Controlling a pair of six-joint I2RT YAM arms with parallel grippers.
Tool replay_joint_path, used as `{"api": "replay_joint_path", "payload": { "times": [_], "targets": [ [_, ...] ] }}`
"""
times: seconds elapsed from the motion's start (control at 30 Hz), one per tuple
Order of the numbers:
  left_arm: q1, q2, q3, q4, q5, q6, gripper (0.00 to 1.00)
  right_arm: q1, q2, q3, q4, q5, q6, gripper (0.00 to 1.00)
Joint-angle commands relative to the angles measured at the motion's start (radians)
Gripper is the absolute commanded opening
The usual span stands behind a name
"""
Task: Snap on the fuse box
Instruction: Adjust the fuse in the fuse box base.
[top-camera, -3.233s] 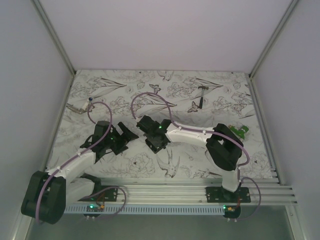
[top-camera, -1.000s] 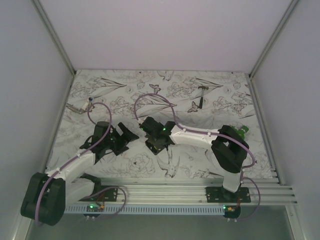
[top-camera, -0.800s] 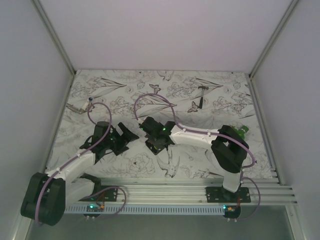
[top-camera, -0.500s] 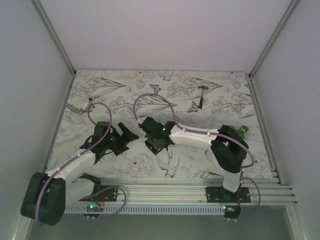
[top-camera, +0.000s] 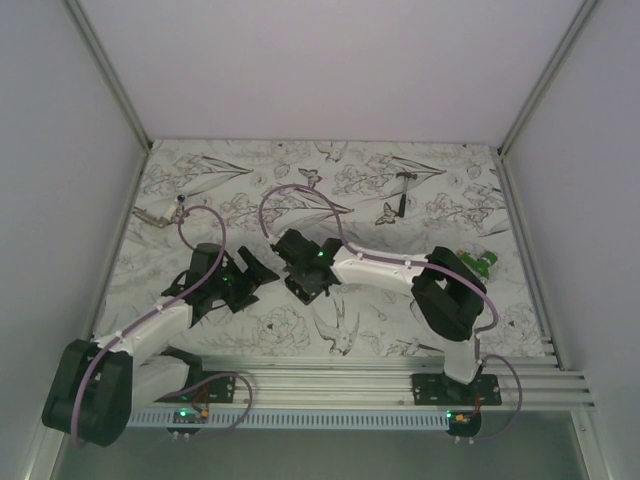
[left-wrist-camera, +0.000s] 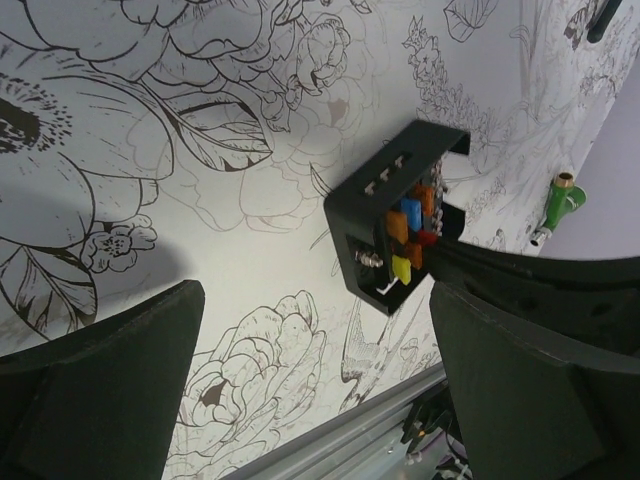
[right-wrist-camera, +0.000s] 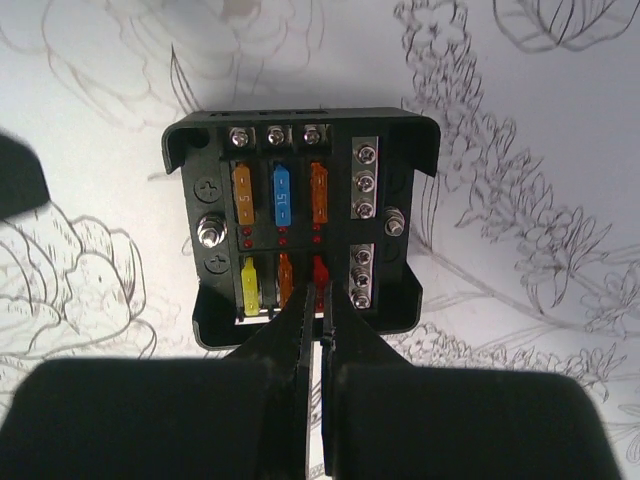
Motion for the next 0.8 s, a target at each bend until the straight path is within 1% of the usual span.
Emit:
{"api": "replay_joint_path", "payload": {
  "times": [0.0,0.17,0.27,0.43,0.5,0.6,0.67,0.77],
  "targets": [
    [-0.011,-0.01,0.008,-0.005,0.015,-0.004,0.99,-0.016,0.144,-0.037,-0.119,-0.026,-0.013,0.0],
    [-0.015,-0.005,0.016,-0.004,0.011,-0.006,0.99,-0.014,0.077,-0.181,-0.131,-0.059,0.029,0.0],
    [-0.019,0.001,0.023,-0.004,0.013,-0.007,0.99,-0.014,0.051,-0.213,-0.143,-0.073,0.035,0.0],
    [-0.024,-0.002,0.023,-0.005,0.012,-0.009,0.99,-0.015,0.043,-0.133,-0.114,-0.064,0.026,0.0],
    [-0.025,-0.003,0.023,-0.006,0.019,-0.007,0.99,-0.016,0.009,-0.105,-0.091,-0.064,0.024,0.04],
    [-0.027,0.001,0.026,-0.006,0.022,-0.006,0.99,-0.016,-0.045,-0.079,-0.063,-0.062,0.02,0.07],
    [-0.03,0.008,0.029,-0.006,0.027,-0.002,0.99,-0.017,-0.075,-0.068,-0.05,-0.064,0.018,0.13],
    [-0.036,0.02,0.04,-0.007,0.034,0.005,0.99,-0.019,-0.099,-0.047,-0.039,-0.055,0.018,0.17]
  ]
}}
